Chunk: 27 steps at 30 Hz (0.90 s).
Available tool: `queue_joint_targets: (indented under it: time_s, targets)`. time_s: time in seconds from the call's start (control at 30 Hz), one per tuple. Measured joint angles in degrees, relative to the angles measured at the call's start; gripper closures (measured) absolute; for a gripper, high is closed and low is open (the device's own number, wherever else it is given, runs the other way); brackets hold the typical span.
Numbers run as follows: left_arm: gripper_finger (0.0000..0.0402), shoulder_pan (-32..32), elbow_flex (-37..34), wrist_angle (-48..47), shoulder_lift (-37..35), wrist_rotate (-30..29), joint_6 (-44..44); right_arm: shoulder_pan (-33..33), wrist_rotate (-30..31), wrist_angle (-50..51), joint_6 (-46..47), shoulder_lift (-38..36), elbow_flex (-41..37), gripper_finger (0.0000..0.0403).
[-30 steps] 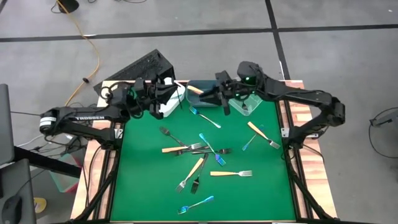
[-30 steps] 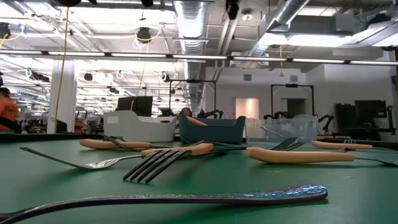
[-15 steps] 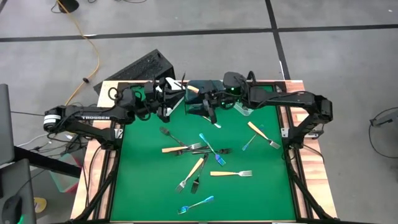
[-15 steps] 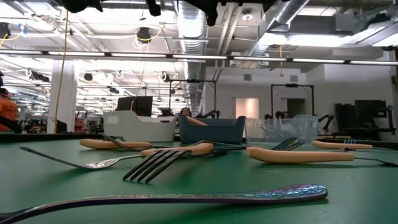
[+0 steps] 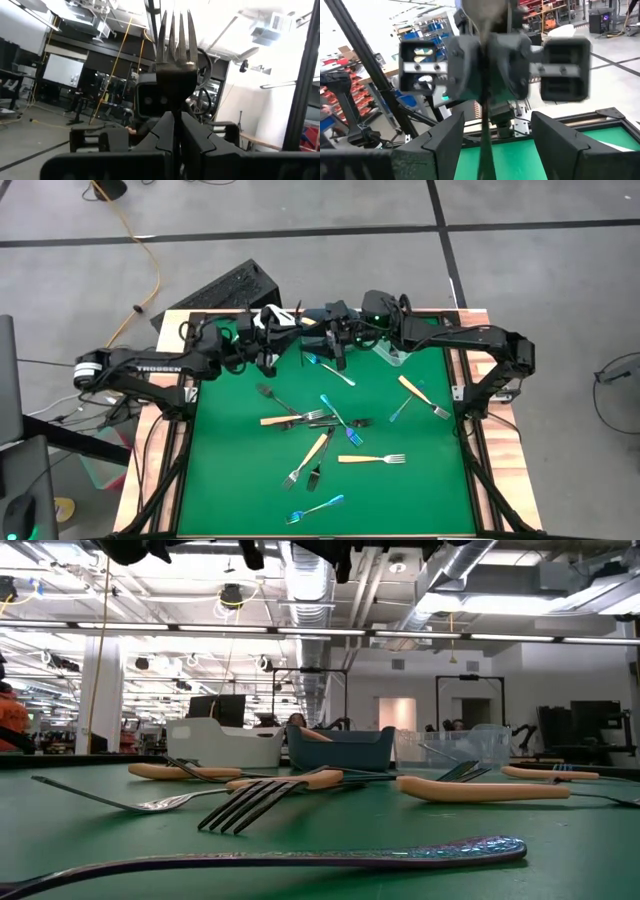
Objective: Sort silverware by color (type)
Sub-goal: Put the black fork into the transparent bin
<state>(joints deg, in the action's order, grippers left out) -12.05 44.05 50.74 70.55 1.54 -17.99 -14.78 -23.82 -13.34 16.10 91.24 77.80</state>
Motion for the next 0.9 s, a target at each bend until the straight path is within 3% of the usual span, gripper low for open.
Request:
queue_joint_targets:
  time_s: [0.27, 0.47, 0.67, 0.9]
  targets:
    - [0.0401, 0.0, 0.1, 4.5, 3.4, 2.1, -3.4, 0.0, 0.2, 0.3, 0.1, 0.0, 0.0, 0.0171]
    - [0.0401, 0.0, 0.1, 4.3, 3.4, 2.0, -3.2, 0.1, 0.9, 2.0, 0.1, -0.1, 0.0, 0.0249]
    - [0.0401, -0.1, 0.1, 3.8, 3.4, 1.2, -3.9, 0.1, 1.0, 2.4, -0.1, -0.1, 0.0, 0.0376]
    - [0.0401, -0.1, 0.1, 3.7, 3.6, 0.3, -4.1, 0.1, 1.3, 2.6, 0.7, -0.1, 0.0, 0.0387]
